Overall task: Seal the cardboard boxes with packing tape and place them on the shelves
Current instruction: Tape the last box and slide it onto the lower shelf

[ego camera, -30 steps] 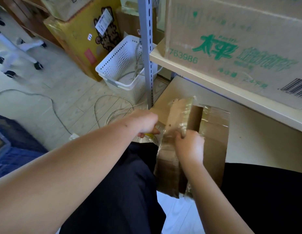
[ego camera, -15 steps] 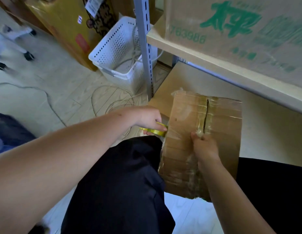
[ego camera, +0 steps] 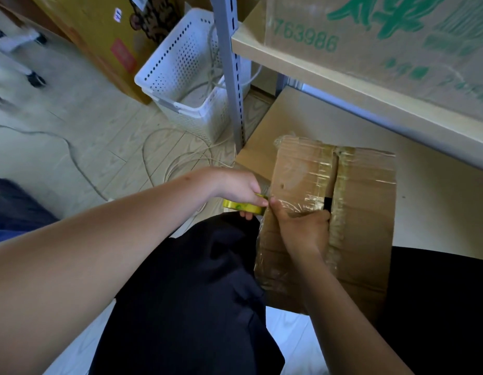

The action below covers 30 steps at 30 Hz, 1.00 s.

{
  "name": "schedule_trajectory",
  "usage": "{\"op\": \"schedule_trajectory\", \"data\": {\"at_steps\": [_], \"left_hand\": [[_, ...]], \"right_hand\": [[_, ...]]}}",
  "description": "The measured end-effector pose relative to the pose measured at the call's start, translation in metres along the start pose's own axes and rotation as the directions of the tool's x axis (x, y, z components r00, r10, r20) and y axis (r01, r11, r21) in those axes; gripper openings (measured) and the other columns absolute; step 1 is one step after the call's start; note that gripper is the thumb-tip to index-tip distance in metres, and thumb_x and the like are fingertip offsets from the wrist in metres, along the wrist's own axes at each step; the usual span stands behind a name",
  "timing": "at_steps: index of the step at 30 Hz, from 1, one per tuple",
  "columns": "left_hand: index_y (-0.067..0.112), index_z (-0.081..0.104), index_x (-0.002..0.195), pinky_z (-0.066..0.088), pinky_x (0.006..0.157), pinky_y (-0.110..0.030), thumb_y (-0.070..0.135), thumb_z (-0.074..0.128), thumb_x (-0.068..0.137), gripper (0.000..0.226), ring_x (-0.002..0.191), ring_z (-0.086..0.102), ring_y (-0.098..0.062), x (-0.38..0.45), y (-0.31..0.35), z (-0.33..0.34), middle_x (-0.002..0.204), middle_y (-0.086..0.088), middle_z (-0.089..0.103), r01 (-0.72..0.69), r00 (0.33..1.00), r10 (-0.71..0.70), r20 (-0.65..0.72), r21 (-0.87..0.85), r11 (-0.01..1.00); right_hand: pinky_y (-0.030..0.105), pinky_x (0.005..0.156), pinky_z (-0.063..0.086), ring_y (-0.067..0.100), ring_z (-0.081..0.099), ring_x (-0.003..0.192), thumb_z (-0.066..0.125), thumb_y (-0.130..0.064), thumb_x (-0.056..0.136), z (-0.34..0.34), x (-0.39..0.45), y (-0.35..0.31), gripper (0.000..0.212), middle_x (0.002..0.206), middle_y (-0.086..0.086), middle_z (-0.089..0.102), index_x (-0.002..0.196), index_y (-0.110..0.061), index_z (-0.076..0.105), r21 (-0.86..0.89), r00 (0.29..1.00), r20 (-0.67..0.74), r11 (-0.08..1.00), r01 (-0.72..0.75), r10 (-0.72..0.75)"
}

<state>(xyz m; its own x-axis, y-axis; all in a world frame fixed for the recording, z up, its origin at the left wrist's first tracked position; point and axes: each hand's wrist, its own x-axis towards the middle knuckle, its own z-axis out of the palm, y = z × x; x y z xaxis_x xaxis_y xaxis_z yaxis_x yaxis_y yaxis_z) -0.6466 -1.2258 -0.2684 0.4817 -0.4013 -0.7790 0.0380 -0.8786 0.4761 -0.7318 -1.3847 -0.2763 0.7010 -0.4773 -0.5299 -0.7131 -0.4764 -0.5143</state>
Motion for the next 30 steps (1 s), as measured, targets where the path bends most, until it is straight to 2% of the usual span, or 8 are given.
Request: {"op": "schedule_trajectory", "data": {"at_steps": [4,6,10,15,20,24,28,30], "left_hand": [[0.020,0.074,0.080,0.036,0.051,-0.014,0.051,0.052,0.098,0.041,0.056,0.052,0.002,-0.004,-0.002,0.003,0.072,0.012,0.069,0.009,0.998,-0.007,-0.070,0.033,0.999],[0.019,0.069,0.083,0.041,0.060,-0.023,0.058,0.053,0.094,0.044,0.069,0.056,-0.009,-0.011,-0.002,0.005,0.077,0.006,0.063,0.014,0.994,-0.008,-0.111,0.052,0.999],[0.016,0.062,0.124,0.045,0.088,-0.031,0.061,0.048,0.095,0.055,0.110,0.058,-0.020,-0.044,0.014,-0.005,0.123,0.001,0.062,0.080,0.972,-0.051,-0.230,0.118,0.990],[0.015,0.048,0.141,0.047,0.100,-0.039,0.052,0.044,0.100,0.056,0.122,0.056,-0.023,-0.104,0.059,-0.027,0.140,-0.006,0.054,0.129,0.837,-0.044,-0.545,0.118,0.985],[0.027,0.064,0.116,0.050,0.087,-0.031,0.037,0.051,0.100,0.024,0.100,0.062,-0.014,-0.176,0.168,-0.043,0.115,0.005,0.065,-0.015,0.612,0.158,-0.775,0.189,0.982],[0.037,0.067,0.091,0.047,0.063,-0.026,0.031,0.054,0.096,0.015,0.071,0.061,-0.007,-0.226,0.278,-0.041,0.079,0.014,0.063,-0.298,0.319,0.315,-0.894,0.221,0.929],[0.032,0.065,0.091,0.045,0.059,-0.028,0.030,0.051,0.096,0.015,0.067,0.060,-0.006,-0.270,0.385,-0.042,0.072,0.015,0.064,-0.475,0.047,0.419,-0.907,0.349,0.808],[0.033,0.062,0.091,0.043,0.052,-0.028,0.032,0.048,0.098,0.016,0.057,0.059,-0.010,-0.287,0.422,-0.046,0.061,0.011,0.059,-0.516,-0.006,0.432,-0.902,0.373,0.771]], "right_hand": [[0.041,0.094,0.046,0.036,0.055,0.122,0.074,-0.073,0.064,0.003,0.000,0.006,0.107,0.135,0.019,0.055,0.134,0.000,0.037,0.056,0.998,-0.011,0.996,0.062,-0.062],[0.041,0.093,0.047,0.036,0.057,0.120,0.076,-0.068,0.066,0.001,-0.001,0.008,0.099,0.131,0.018,0.058,0.129,0.000,0.041,0.115,0.995,-0.028,0.988,0.099,-0.096],[0.038,0.094,0.046,0.038,0.057,0.118,0.062,-0.057,0.088,-0.013,-0.009,0.007,0.076,0.128,0.020,0.060,0.132,0.002,0.043,0.197,0.994,0.008,0.974,0.110,-0.113],[0.046,0.101,0.047,0.038,0.054,0.123,0.049,-0.045,0.099,-0.069,-0.040,-0.017,0.070,0.137,0.022,0.053,0.147,0.002,0.028,0.228,0.992,0.027,0.967,0.113,-0.122],[0.021,0.074,0.049,0.012,0.060,0.081,0.050,-0.029,0.101,-0.178,-0.089,-0.039,0.033,0.106,0.003,0.067,0.129,-0.013,0.056,0.262,0.919,-0.026,0.884,0.387,-0.394],[0.025,0.068,0.046,0.013,0.063,0.079,0.052,-0.023,0.097,-0.288,-0.131,-0.063,0.014,0.082,-0.010,0.065,0.107,-0.026,0.062,0.119,0.681,-0.402,0.703,0.701,-0.612],[0.029,0.071,0.048,0.012,0.059,0.082,0.056,-0.020,0.094,-0.407,-0.155,-0.087,0.011,0.088,-0.005,0.064,0.100,-0.019,0.066,-0.191,0.169,-0.717,0.424,0.885,-0.676],[0.035,0.070,0.048,0.021,0.057,0.086,0.058,-0.012,0.093,-0.463,-0.145,-0.105,0.011,0.091,0.002,0.063,0.098,-0.013,0.067,-0.352,0.008,-0.753,0.412,0.841,-0.658]]}}
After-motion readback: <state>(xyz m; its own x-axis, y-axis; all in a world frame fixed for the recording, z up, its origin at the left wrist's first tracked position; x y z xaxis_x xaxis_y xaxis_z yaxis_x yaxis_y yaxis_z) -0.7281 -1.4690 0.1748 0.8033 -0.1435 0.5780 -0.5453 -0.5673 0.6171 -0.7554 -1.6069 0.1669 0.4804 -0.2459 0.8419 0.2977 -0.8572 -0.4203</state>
